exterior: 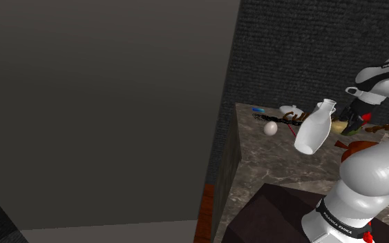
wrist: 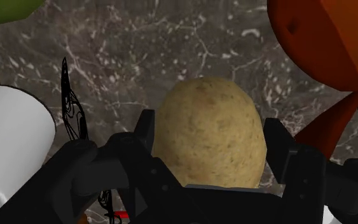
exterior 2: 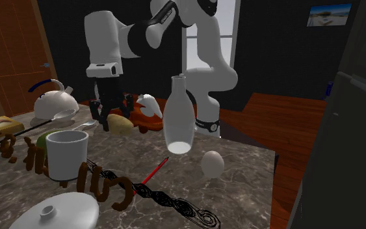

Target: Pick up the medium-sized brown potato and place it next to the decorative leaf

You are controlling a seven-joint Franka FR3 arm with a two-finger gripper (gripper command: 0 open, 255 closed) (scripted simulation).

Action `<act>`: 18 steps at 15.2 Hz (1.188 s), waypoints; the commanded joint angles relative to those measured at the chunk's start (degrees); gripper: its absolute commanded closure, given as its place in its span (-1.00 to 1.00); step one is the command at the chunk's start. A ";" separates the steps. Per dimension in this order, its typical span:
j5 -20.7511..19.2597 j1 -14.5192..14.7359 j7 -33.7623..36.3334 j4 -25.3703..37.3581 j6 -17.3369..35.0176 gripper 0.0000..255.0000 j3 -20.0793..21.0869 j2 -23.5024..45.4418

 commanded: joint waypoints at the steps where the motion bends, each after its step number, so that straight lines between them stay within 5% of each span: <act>1: 0.15 0.46 -0.47 -1.04 1.96 1.00 -1.11 0.92; 9: 2.56 4.10 -3.21 -3.85 9.41 1.00 -6.45 5.95; 16: 2.56 4.10 -3.21 -3.85 9.41 1.00 -6.45 5.95; 17: 2.56 4.10 -3.21 -3.85 9.40 -1.00 -6.45 5.95; 18: 2.56 4.10 -3.21 -3.85 9.40 -1.00 -6.45 5.95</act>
